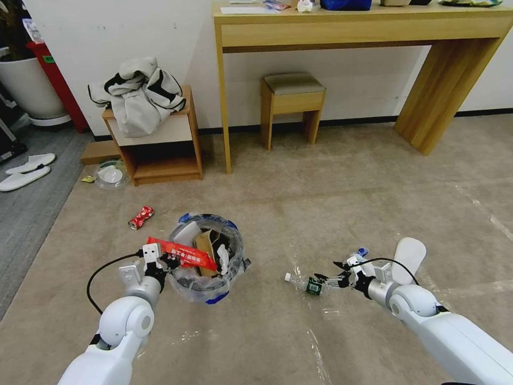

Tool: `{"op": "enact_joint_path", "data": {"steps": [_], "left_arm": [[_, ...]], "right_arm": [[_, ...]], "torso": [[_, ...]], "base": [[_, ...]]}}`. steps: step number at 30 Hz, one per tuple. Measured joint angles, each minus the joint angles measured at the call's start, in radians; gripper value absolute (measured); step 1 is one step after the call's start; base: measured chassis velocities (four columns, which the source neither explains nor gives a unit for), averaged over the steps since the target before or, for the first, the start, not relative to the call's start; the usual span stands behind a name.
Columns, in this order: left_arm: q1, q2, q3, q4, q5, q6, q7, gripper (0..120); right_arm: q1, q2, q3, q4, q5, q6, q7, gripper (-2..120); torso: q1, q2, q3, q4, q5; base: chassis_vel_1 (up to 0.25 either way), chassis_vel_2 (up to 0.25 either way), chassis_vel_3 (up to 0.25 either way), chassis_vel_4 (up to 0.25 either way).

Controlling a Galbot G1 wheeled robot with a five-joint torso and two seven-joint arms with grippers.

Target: Pick up the trash bin and place the garbage on the floor into it.

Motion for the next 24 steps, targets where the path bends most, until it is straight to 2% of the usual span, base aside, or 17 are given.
{"op": "enact_joint_path", "data": {"steps": [11,24], "left_arm": [[0.015,-0.008,0.005,-0.017,0.005,-0.001,0.003,1],[0.01,-0.028,0.022,-0.005,0.021,-0.004,0.014,1]], "right_arm": [[0.074,-0.001,-0.071,-0.095,-0.01,-0.024,-0.007,100],[0.201,0.059,-0.161,-0.264,-0.083,-0.023,-0.011,100]], "torso": [[0.0,0.0,0.0,-0.0001,0.0],[0.0,0.0,0.0,0.0,0.0]], "base": [[0.0,0.0,0.0,0.0],[0.0,0.0,0.0,0.0]]}}
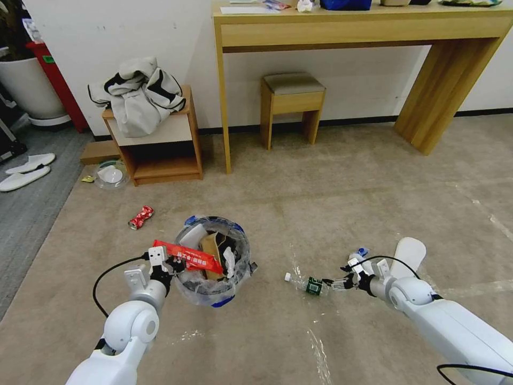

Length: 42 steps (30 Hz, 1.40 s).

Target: Pick up the trash bin and place the garbage on the floor into it.

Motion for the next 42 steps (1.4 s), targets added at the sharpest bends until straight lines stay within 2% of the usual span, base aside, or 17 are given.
{"op": "enact_joint_path", "data": {"steps": [14,31,42], "left_arm": [[-0.005,-0.004,0.001,0.025,0.002,-0.009,0.014,1],[-0.002,0.001,0.002,0.031,-0.003,-0.013,0.025,1],[0.003,-0.001,0.005,0.028,-0.004,-0.013,0.025,1]], "right_arm": [[0.069,0.097,-0.068,-0.15,-0.045,0.011,0.002,100],[0.068,0.143,-0.084,-0.188,-0.071,0.011,0.013,100],[0.073,0.204,-0.062,-0.292,-0.121,0.037,0.02,100]], "torso": [[0.0,0.0,0.0,-0.0001,0.0],[0.0,0.0,0.0,-0.0001,0.0],[0.0,0.0,0.0,-0.0001,0.0001]], "base": [[0.0,0.0,0.0,0.0],[0.0,0.0,0.0,0.0],[0.0,0.0,0.0,0.0]]}}
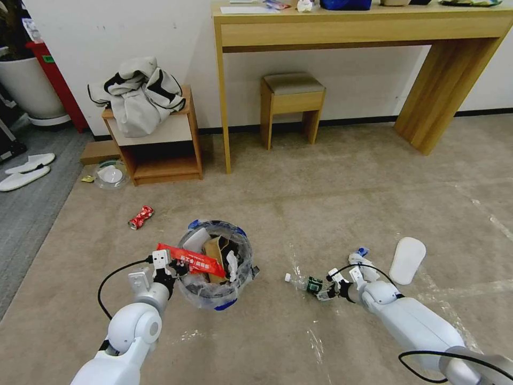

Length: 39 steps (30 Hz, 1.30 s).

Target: Pick up the trash bin and place the garbage on the floor into it.

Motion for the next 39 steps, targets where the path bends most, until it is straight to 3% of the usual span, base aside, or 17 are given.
{"op": "enact_joint_path", "data": {"steps": [10,14,22,24,28,31,32,34,39], "left_arm": [[0.005,-0.007,0.002,-0.002,0.005,0.0,-0.002,1],[0.01,-0.011,0.002,-0.003,0.011,0.0,-0.002,1],[0.02,-0.018,0.002,-0.007,0.023,-0.001,-0.002,1],[0.024,-0.023,0.002,-0.012,0.029,-0.002,-0.002,1],[0.026,-0.025,0.002,-0.013,0.034,-0.003,-0.002,1],[0.032,-0.027,0.002,-0.018,0.041,-0.005,-0.002,1],[0.032,-0.027,0.002,-0.018,0.041,-0.005,-0.002,1],[0.037,-0.029,0.002,-0.019,0.044,-0.007,-0.002,1],[0.038,-0.028,0.002,-0.02,0.045,-0.008,-0.002,1]], "right_arm": [[-0.004,0.041,0.022,-0.045,-0.022,0.008,0.016,100],[-0.009,0.042,0.027,-0.04,-0.026,0.008,0.025,92],[-0.016,0.021,0.031,-0.009,-0.027,0.008,0.041,67],[-0.024,0.006,0.033,0.014,-0.023,0.007,0.052,50],[-0.028,0.003,0.036,0.02,-0.021,0.007,0.063,42],[-0.041,0.003,0.046,0.036,-0.02,0.006,0.087,20],[-0.041,0.003,0.046,0.036,-0.02,0.006,0.087,20],[-0.047,0.003,0.049,0.042,-0.019,0.006,0.091,7],[-0.05,0.004,0.053,0.045,-0.019,0.008,0.094,0]], "torso": [[0.0,0.0,0.0,0.0,0.0],[0.0,0.0,0.0,-0.0001,-0.0002],[0.0,0.0,0.0,0.0,0.0],[0.0,0.0,0.0,-0.0001,0.0],[0.0,0.0,0.0,0.0,0.0],[0.0,0.0,0.0,-0.0001,0.0],[0.0,0.0,0.0,-0.0001,0.0],[0.0,0.0,0.0,0.0,0.0],[0.0,0.0,0.0,-0.0001,0.0]], "base": [[0.0,0.0,0.0,0.0],[0.0,0.0,0.0,0.0],[0.0,0.0,0.0,0.0],[0.0,0.0,0.0,0.0],[0.0,0.0,0.0,0.0],[0.0,0.0,0.0,0.0],[0.0,0.0,0.0,0.0],[0.0,0.0,0.0,0.0],[0.0,0.0,0.0,0.0]]}}
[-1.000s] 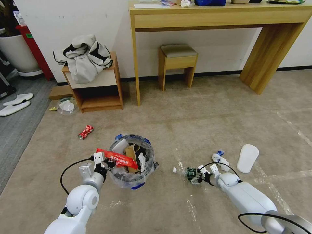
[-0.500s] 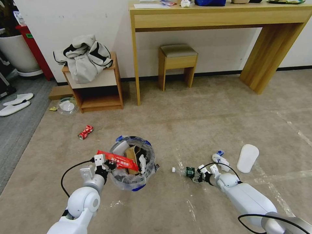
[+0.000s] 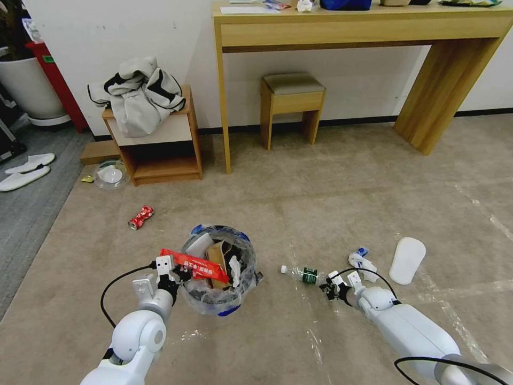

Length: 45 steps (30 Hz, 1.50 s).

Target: Pick up the trash bin and place the garbage on the floor into it.

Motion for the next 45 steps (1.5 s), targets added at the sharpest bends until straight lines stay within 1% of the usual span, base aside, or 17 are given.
{"op": "enact_joint_path", "data": {"steps": [8,13,15,18,19,20,24,25,27,29,31,32,34,36,38,41,45], "left_arm": [[-0.005,0.005,0.002,0.003,-0.001,-0.002,0.001,1],[-0.012,0.011,0.003,0.004,-0.007,-0.003,0.001,1],[-0.014,0.016,0.003,0.004,-0.012,-0.003,0.001,1],[-0.015,0.018,0.002,0.004,-0.014,-0.003,0.001,1],[-0.016,0.022,0.002,0.004,-0.017,-0.003,0.002,1],[-0.016,0.024,0.001,0.004,-0.018,-0.003,0.002,1],[-0.016,0.026,0.001,0.004,-0.019,-0.003,0.002,1],[-0.016,0.028,0.001,0.003,-0.02,-0.003,0.002,1],[-0.015,0.029,0.001,0.002,-0.021,-0.003,0.002,1],[-0.013,0.032,0.002,0.001,-0.021,-0.003,0.004,1],[-0.013,0.032,0.003,0.001,-0.021,-0.003,0.004,1],[-0.013,0.032,0.003,0.001,-0.021,-0.003,0.004,1],[-0.014,0.033,0.004,0.001,-0.02,-0.003,0.004,1],[-0.014,0.033,0.004,-0.001,-0.019,-0.003,0.004,1],[-0.008,0.034,0.004,-0.004,-0.015,-0.003,0.005,1],[-0.004,0.033,0.002,-0.004,-0.009,-0.003,0.006,1],[-0.001,0.027,-0.001,-0.003,0.0,-0.003,0.008,1]], "right_arm": [[-0.005,0.0,0.002,0.014,0.004,0.001,0.01,0],[-0.02,-0.031,0.0,0.07,0.015,-0.029,0.029,0],[-0.03,-0.055,0.001,0.109,0.027,-0.049,0.033,7],[-0.034,-0.066,0.001,0.126,0.03,-0.058,0.035,10],[-0.042,-0.082,0.001,0.152,0.036,-0.073,0.035,22],[-0.048,-0.095,0.001,0.173,0.041,-0.086,0.036,26],[-0.053,-0.105,0.002,0.192,0.046,-0.097,0.037,33],[-0.063,-0.12,0.004,0.219,0.053,-0.113,0.04,41],[-0.069,-0.128,0.006,0.236,0.056,-0.121,0.043,45],[-0.097,-0.162,0.012,0.306,0.074,-0.151,0.053,59],[-0.113,-0.181,0.015,0.345,0.078,-0.16,0.058,67],[-0.113,-0.181,0.015,0.345,0.078,-0.16,0.058,67],[-0.132,-0.204,0.02,0.384,0.079,-0.167,0.063,78],[-0.14,-0.214,0.024,0.4,0.079,-0.169,0.063,82],[-0.155,-0.243,0.035,0.444,0.077,-0.174,0.052,93],[-0.146,-0.267,0.036,0.47,0.055,-0.174,0.026,99],[-0.084,-0.282,0.01,0.462,0.006,-0.159,-0.027,100]], "torso": [[0.0,0.0,0.0,0.0001,0.0001],[0.0,0.0,0.0,0.0001,0.0001],[0.0,0.0,0.0,0.0,0.0],[0.0,0.0,0.0,-0.0001,-0.0001],[0.0,0.0,0.0,-0.0001,-0.0001],[0.0,0.0,0.0,-0.0001,0.0],[0.0,0.0,0.0,0.0,0.0],[0.0,0.0,0.0,0.0,0.0],[0.0,0.0,0.0,0.0,0.0],[0.0,0.0,0.0,0.0,0.0],[0.0,0.0,0.0,0.0,0.0],[0.0,0.0,0.0,0.0,0.0],[0.0,0.0,0.0,0.0001,0.0001],[0.0,0.0,0.0,0.0,0.0001],[0.0,0.0,0.0,-0.0001,0.0001],[0.0,0.0,0.0,-0.0001,0.0001],[0.0,0.0,0.0,-0.0001,0.0]], "base": [[0.0,0.0,0.0,0.0],[0.0,0.0,0.0,0.0],[0.0,0.0,0.0,0.0],[0.0,0.0,0.0,0.0],[0.0,0.0,0.0,0.0],[0.0,0.0,0.0,0.0],[0.0,0.0,0.0,0.0],[0.0,0.0,0.0,0.0],[0.0,0.0,0.0,0.0],[0.0,0.0,0.0,0.0],[0.0,0.0,0.0,0.0],[0.0,0.0,0.0,0.0],[0.0,0.0,0.0,0.0],[0.0,0.0,0.0,0.0],[0.0,0.0,0.0,0.0],[0.0,0.0,0.0,0.0],[0.0,0.0,0.0,0.0]]}}
